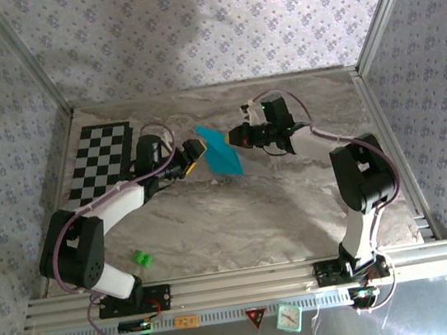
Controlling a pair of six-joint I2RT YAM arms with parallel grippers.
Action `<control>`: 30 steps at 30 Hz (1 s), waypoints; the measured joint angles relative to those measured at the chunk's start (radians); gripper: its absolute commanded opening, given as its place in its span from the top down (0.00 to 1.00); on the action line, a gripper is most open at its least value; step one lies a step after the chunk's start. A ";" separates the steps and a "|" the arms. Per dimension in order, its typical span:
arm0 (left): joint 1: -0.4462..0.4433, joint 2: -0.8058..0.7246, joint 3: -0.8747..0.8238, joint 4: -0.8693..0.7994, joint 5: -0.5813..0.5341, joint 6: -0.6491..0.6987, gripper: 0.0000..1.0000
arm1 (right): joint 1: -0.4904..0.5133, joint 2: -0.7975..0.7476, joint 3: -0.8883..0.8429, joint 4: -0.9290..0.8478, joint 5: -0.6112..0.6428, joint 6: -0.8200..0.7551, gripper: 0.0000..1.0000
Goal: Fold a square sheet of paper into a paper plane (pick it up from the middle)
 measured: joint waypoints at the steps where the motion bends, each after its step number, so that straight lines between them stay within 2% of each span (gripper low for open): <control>1: -0.007 0.000 0.000 0.017 0.005 -0.008 0.20 | -0.001 -0.005 -0.006 0.025 -0.006 0.032 0.95; 6: -0.039 0.000 0.000 0.098 0.034 -0.040 0.25 | -0.001 -0.006 -0.040 0.138 -0.031 0.181 0.95; 13: -0.079 0.050 0.028 0.186 0.077 -0.056 0.40 | -0.001 -0.006 -0.064 0.294 -0.066 0.348 0.95; 22: -0.082 0.085 0.055 0.283 0.114 -0.081 0.58 | -0.006 -0.006 -0.097 0.438 -0.095 0.478 0.95; 30: -0.082 0.096 0.065 0.321 0.116 -0.085 0.67 | -0.021 -0.006 -0.106 0.497 -0.105 0.533 0.94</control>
